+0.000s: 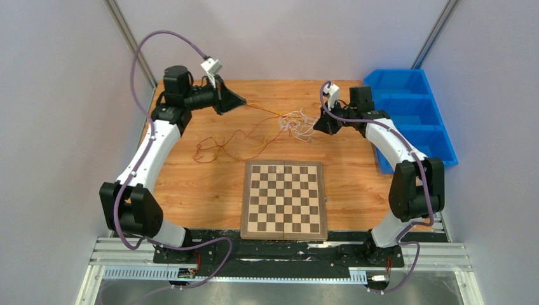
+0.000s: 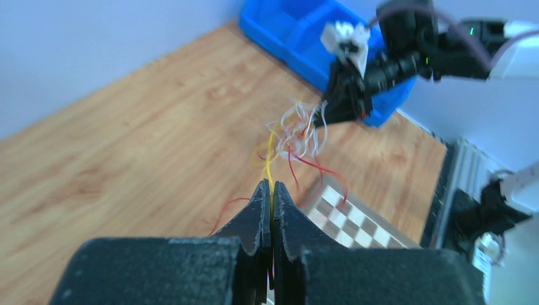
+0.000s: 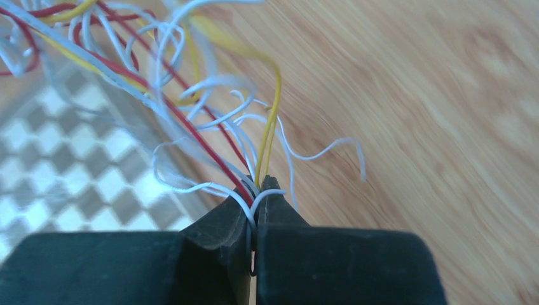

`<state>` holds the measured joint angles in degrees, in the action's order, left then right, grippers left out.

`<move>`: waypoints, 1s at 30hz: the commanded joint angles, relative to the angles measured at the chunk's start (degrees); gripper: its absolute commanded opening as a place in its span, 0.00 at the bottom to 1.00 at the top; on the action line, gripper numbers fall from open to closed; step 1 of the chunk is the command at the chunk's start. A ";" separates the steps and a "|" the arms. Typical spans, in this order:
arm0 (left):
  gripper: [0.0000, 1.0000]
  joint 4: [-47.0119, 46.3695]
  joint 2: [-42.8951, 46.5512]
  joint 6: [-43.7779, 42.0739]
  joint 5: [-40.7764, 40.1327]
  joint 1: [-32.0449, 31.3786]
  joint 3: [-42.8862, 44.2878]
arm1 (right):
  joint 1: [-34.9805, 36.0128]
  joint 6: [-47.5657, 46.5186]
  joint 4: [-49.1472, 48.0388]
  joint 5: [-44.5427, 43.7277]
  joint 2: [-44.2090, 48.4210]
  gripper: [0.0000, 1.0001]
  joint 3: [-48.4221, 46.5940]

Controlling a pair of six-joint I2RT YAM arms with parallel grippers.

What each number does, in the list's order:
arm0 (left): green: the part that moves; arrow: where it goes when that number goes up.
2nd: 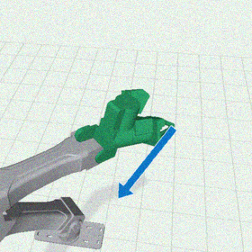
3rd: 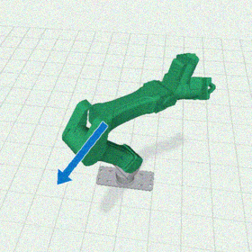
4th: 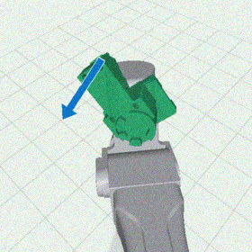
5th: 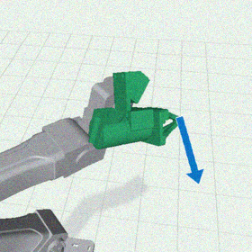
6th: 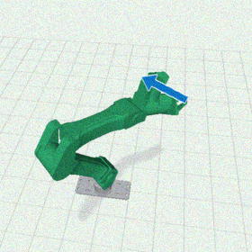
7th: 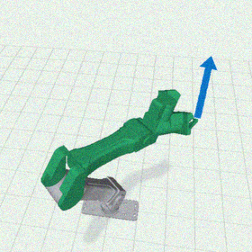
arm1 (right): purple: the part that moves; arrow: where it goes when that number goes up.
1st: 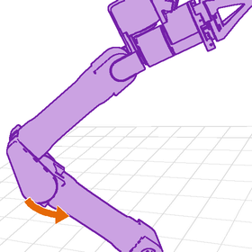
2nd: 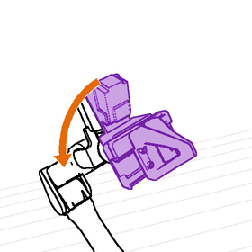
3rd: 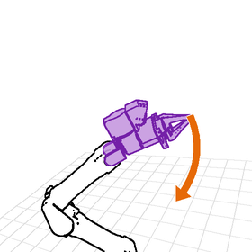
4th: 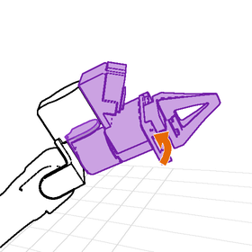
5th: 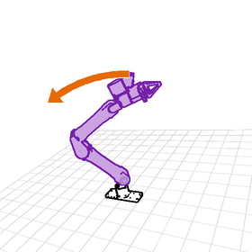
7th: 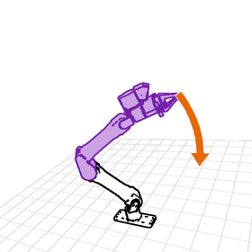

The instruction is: Untangle the cables

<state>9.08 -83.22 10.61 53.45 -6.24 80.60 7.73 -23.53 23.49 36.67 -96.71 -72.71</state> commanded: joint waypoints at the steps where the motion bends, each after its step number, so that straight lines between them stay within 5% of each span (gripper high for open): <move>1: 0.00 -5.44 4.73 5.31 -3.59 5.36 6.52 | -5.29 -5.70 -0.11 -11.95 -3.20 0.00 1.35; 8: 0.00 -7.97 5.61 8.36 -12.21 17.36 16.55 | -9.20 -8.79 0.12 -13.16 -6.82 0.00 1.68; 11: 0.00 0.09 3.78 2.40 -7.44 18.42 20.47 | -9.47 -7.61 0.82 -5.59 -5.66 0.00 0.64; 15: 0.00 1.96 5.25 0.44 -4.73 18.46 12.36 | -8.21 -3.35 1.01 5.35 -2.68 0.00 -3.17; 17: 0.00 1.32 7.00 -0.66 -9.66 18.75 8.33 | -5.41 -2.84 1.07 5.78 -1.55 0.00 -4.51; 22: 0.00 -2.93 8.09 0.84 -15.77 22.58 8.22 | -3.86 -7.90 1.41 -5.35 -2.38 0.00 -2.41; 30: 0.00 -2.41 6.27 6.41 -20.54 31.80 25.72 | -9.88 -16.02 1.55 -20.73 -14.03 0.00 -0.98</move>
<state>10.44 -77.54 13.52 35.83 21.56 95.44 1.80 -36.10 24.84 24.14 -105.49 -73.17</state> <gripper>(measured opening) 0.008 0.024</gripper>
